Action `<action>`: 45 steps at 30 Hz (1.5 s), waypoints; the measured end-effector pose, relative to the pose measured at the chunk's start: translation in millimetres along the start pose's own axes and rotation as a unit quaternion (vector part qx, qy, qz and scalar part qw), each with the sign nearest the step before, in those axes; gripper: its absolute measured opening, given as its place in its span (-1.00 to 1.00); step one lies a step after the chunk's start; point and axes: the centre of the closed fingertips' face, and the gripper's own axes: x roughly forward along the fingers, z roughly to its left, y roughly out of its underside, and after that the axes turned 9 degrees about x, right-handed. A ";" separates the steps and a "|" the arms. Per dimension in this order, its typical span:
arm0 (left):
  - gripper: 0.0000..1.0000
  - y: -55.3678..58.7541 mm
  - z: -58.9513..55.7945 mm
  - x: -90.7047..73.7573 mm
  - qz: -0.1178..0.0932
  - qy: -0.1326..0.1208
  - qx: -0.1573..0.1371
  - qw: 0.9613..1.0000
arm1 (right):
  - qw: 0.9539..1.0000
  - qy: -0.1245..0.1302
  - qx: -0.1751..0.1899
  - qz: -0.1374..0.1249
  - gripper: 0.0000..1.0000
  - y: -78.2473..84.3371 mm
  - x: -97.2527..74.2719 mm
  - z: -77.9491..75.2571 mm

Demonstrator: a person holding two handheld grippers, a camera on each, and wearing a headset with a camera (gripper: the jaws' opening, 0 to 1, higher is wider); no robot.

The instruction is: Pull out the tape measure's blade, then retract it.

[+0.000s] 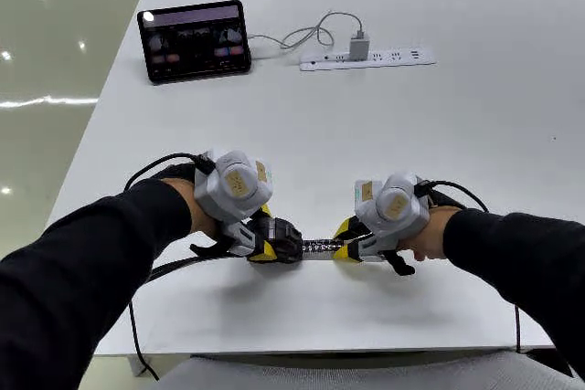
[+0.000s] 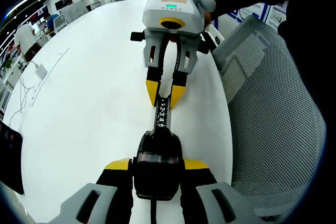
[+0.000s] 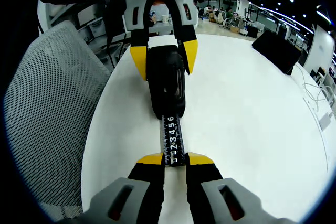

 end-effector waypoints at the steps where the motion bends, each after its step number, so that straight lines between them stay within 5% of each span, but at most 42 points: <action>1: -0.39 0.0 0.0 0.0 -0.001 0.000 0.000 1.000 | 1.000 0.000 -0.001 0.002 -0.79 1.1 -0.7 0.4; 45: -0.39 0.4 -0.9 -0.9 -0.004 -0.001 -0.003 1.000 | 1.000 0.011 0.010 0.008 -0.79 21.4 -19.5 -5.3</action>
